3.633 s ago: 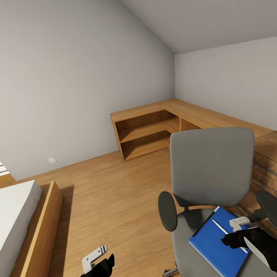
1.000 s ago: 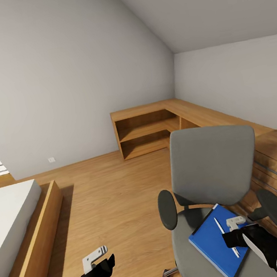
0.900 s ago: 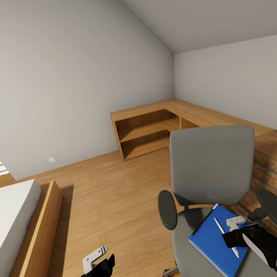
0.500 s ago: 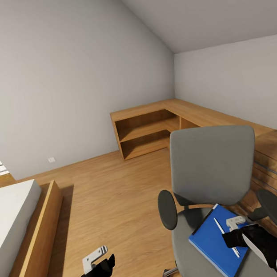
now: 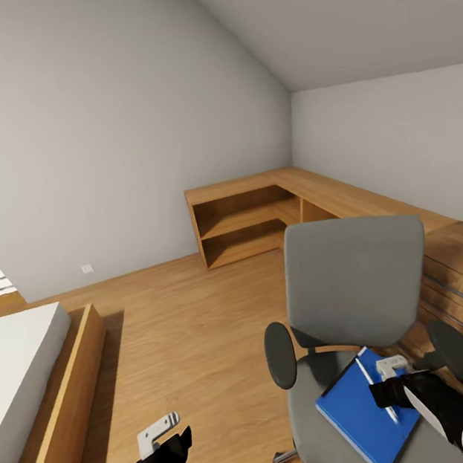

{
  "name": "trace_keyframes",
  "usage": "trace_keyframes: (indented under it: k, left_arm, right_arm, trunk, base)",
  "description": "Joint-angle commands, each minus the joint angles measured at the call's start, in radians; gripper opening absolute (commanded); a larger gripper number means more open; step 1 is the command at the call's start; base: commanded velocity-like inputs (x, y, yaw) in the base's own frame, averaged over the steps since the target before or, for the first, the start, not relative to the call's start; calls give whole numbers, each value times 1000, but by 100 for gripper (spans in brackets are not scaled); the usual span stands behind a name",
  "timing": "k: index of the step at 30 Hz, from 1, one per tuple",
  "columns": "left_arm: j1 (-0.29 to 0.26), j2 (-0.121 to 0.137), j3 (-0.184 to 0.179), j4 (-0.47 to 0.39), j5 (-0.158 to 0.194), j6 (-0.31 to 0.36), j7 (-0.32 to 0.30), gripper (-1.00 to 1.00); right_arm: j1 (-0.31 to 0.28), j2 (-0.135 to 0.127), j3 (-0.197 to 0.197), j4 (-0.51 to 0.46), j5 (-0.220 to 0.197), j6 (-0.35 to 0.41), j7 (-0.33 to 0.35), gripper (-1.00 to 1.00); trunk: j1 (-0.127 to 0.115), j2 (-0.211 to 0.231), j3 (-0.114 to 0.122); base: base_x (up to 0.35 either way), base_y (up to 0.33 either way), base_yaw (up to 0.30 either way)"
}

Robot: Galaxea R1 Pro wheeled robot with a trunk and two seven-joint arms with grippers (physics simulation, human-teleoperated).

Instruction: In the bedroom, organize the workspace by keeping the computer under the desk, ensuring the monitor is on the desk, placing the keyboard on the desk next to the monitor, placing the mouse on the desk next to the keyboard, moving the folder from the swivel chair onto the desk next to the mouse, stacking the notebook on top of the folder with the pen on top of the notebook, and positioning the swivel chair next to the desk.

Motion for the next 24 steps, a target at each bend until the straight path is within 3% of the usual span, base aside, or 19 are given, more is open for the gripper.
trace_keyframes:
  k: [1,11,15,20,24]
  left_arm:
    - [-1,1,-3,3,10,1,10,100]
    - [-1,0,-10,47,5,1,13,100]
    - [-1,0,-11,50,4,1,12,100]
    - [-1,0,-11,51,4,1,12,100]
    - [-1,0,-11,51,4,1,12,100]
  right_arm:
    - [0,-2,4,-18,3,5,3,-100]
    - [11,-5,-9,-222,-5,5,5,-100]
    - [36,-5,-42,-303,-6,7,5,-100]
    - [91,-3,-115,-420,-8,10,5,-100]
    - [133,-2,-134,-497,-9,12,5,-100]
  trunk:
    - [-4,7,2]
    - [-42,77,34]
    - [-58,105,46]
    - [-77,140,62]
    - [-92,168,74]
  base:
    - [0,0,0]
    - [0,0,0]
    - [-77,0,0]
    - [-255,0,0]
    - [-314,0,0]
